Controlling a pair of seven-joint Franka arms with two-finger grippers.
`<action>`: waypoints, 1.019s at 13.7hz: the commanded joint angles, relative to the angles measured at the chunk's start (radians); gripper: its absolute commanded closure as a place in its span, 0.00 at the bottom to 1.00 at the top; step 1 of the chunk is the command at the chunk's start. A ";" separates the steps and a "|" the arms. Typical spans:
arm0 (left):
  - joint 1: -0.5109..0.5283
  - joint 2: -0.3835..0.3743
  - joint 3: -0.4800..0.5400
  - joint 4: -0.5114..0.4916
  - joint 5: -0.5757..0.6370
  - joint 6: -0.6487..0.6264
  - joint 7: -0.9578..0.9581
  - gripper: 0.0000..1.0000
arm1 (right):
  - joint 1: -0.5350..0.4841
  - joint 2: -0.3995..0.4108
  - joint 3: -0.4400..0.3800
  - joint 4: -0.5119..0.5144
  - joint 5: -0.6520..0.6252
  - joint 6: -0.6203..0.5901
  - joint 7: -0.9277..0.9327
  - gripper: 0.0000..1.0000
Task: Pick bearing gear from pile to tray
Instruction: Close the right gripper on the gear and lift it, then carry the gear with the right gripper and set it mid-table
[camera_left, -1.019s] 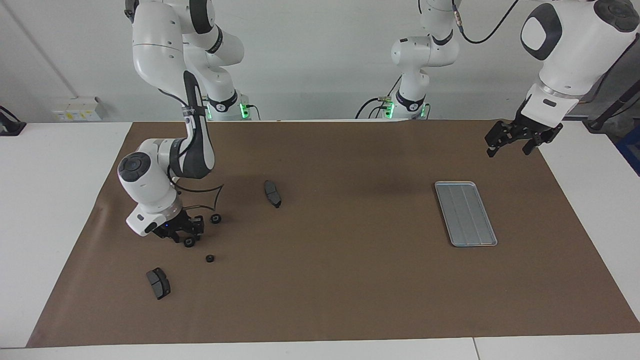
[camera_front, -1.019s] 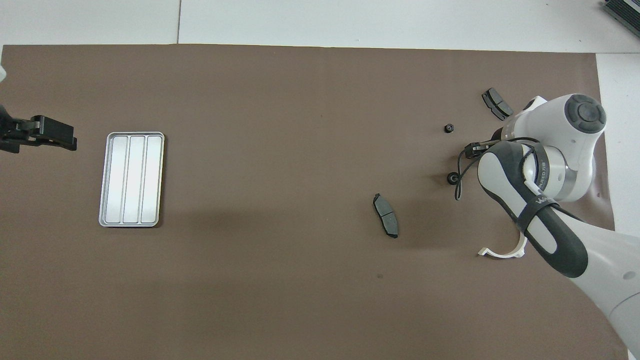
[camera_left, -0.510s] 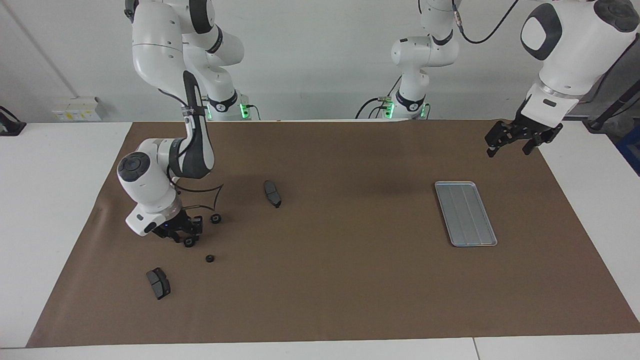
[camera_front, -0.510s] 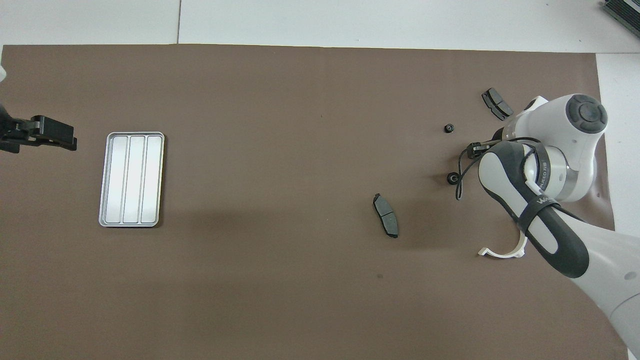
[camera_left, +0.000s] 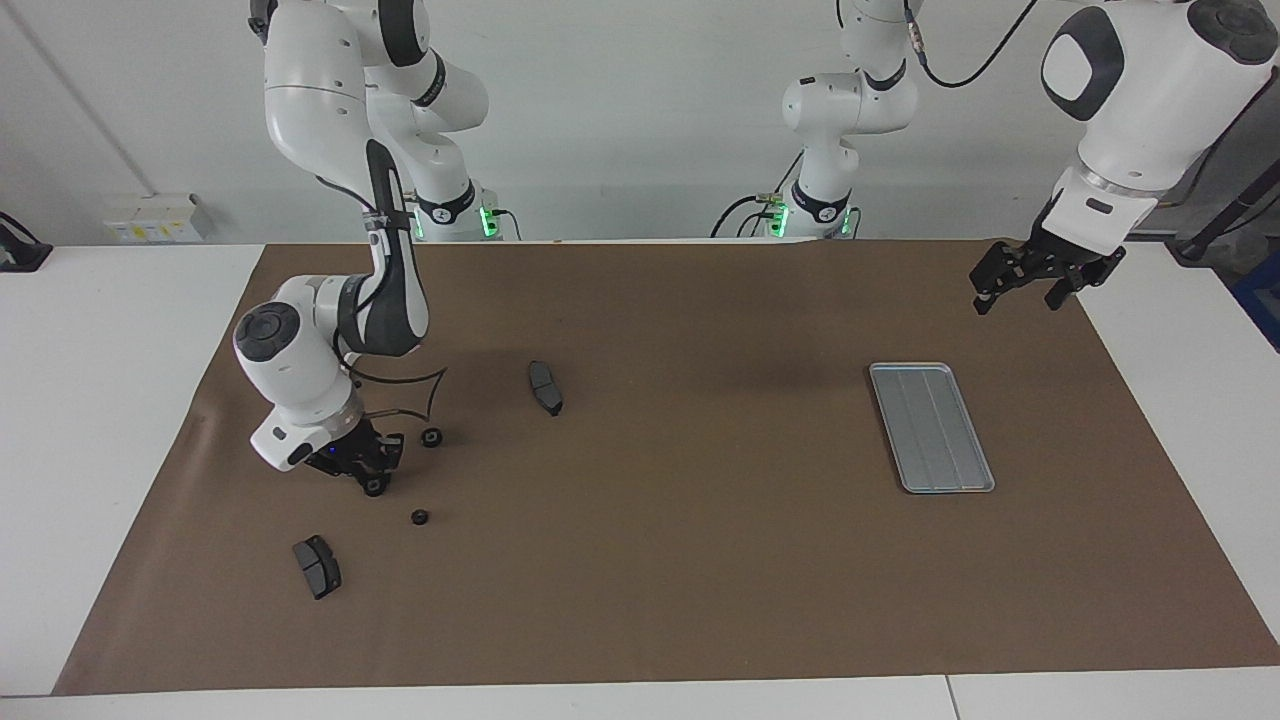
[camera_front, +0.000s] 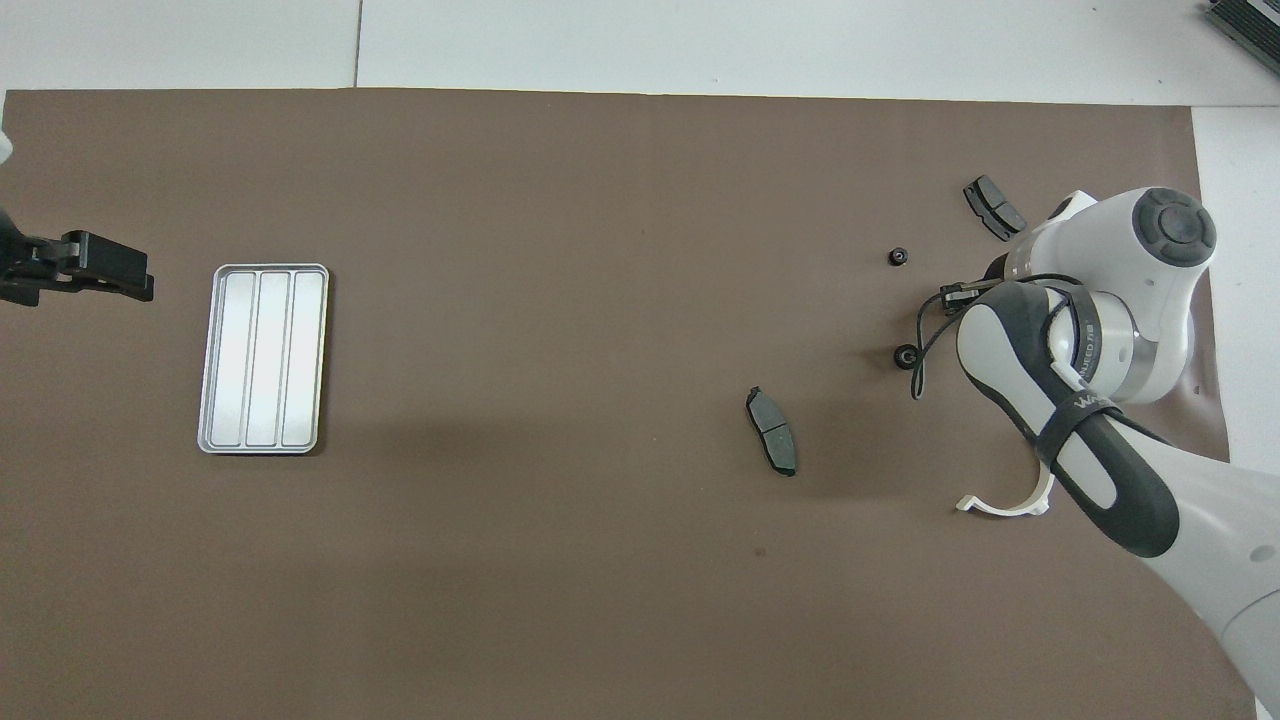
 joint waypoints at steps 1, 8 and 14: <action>-0.002 -0.027 0.004 -0.037 -0.008 0.017 -0.008 0.00 | 0.000 -0.004 0.005 -0.010 0.031 -0.008 -0.027 1.00; -0.002 -0.029 0.005 -0.037 -0.008 0.017 -0.008 0.00 | 0.049 -0.136 0.004 0.007 0.016 -0.154 0.118 1.00; -0.002 -0.027 0.004 -0.037 -0.008 0.017 -0.008 0.00 | 0.173 -0.177 0.005 0.053 0.016 -0.231 0.354 1.00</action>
